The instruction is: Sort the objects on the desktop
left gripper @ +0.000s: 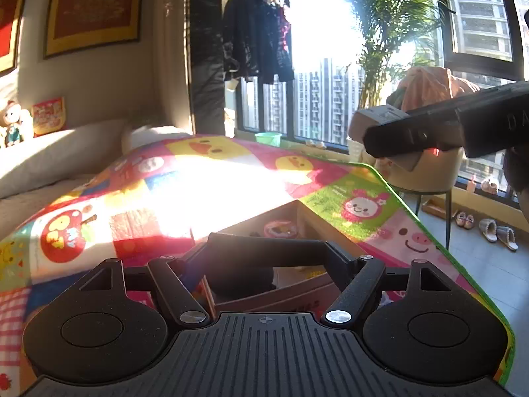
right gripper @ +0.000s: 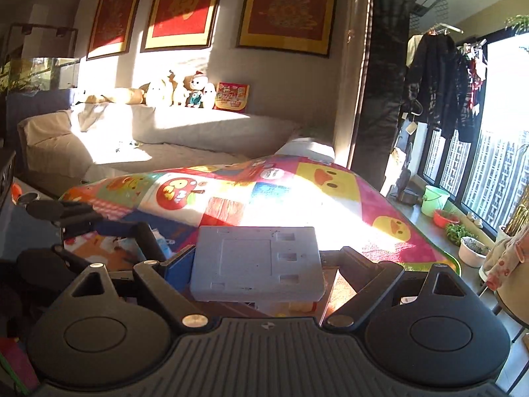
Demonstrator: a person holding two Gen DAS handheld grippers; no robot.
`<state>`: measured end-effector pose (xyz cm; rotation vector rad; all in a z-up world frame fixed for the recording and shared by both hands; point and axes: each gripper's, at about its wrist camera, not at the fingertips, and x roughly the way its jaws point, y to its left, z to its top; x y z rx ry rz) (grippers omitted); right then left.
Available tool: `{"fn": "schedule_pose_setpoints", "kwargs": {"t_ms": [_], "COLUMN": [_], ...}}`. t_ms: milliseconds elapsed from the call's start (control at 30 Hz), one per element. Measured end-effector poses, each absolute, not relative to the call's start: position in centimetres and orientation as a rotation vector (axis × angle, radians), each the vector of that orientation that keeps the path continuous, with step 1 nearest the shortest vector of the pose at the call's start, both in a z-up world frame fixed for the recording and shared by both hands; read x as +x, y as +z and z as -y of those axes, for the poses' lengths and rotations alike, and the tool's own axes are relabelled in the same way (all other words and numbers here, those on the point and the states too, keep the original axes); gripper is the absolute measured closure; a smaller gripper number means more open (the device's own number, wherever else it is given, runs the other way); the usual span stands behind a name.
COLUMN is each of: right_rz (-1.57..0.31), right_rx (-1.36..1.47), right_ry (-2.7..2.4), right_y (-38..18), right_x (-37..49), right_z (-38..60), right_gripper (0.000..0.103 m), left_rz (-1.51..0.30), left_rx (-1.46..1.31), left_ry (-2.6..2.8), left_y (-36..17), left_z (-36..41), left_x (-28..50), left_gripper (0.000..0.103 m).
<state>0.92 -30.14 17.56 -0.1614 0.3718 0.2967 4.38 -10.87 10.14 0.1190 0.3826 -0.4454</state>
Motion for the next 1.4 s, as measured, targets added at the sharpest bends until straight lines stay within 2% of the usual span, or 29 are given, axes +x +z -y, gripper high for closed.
{"fn": "schedule_pose_setpoints", "kwargs": {"t_ms": [167, 233, 300, 367, 500, 667, 1000, 1167, 1233, 1300, 1400], "right_rz": [-0.438, -0.432, -0.457, -0.49, -0.492, -0.542, -0.592, -0.699, -0.758, -0.816, -0.853], "right_rx": [-0.037, 0.024, 0.051, 0.115, 0.149, 0.116, -0.124, -0.163, -0.132, -0.093, -0.058], "right_ry": [0.309, 0.327, 0.289, 0.271, 0.253, 0.252, 0.496, 0.578, 0.557, 0.551, 0.483], "right_y": [18.0, 17.1, 16.1, 14.8, 13.2, 12.1, 9.6, 7.4, 6.7, 6.1, 5.0], "right_x": [10.4, 14.3, 17.3, 19.0, 18.0, 16.5, 14.3, 15.6, 17.6, 19.8, 22.5], "right_z": [29.6, 29.2, 28.9, 29.8, 31.5, 30.8, 16.7, 10.6, 9.0, 8.0, 7.1], "right_gripper": [0.012, 0.012, 0.004, 0.004, 0.0, 0.0, 0.0, 0.0, 0.007, 0.027, 0.04], "left_rz": [-0.415, -0.452, -0.475, -0.454, -0.461, -0.513, -0.546, -0.536, -0.536, -0.521, -0.498], "left_rx": [0.048, 0.038, 0.023, 0.032, 0.037, -0.014, -0.148, -0.303, -0.332, -0.342, -0.343], "left_ry": [-0.412, -0.401, -0.398, -0.388, -0.296, -0.145, 0.097, 0.07, 0.057, 0.049, 0.037], "left_y": [8.4, 7.5, 6.9, 6.4, 4.8, 2.9, 1.1, 0.6, 0.4, 0.4, 0.5], "left_z": [12.8, 12.8, 11.9, 10.1, 6.2, 1.0, -7.9, -10.0, -10.3, -10.4, -10.2], "left_x": [10.7, 12.7, 12.8, 11.3, 8.2, 5.7, 1.3, 0.9, 1.0, 0.7, 0.3], "left_gripper": [0.022, 0.011, 0.008, 0.006, 0.003, 0.003, 0.001, 0.001, 0.001, 0.001, 0.0]}}
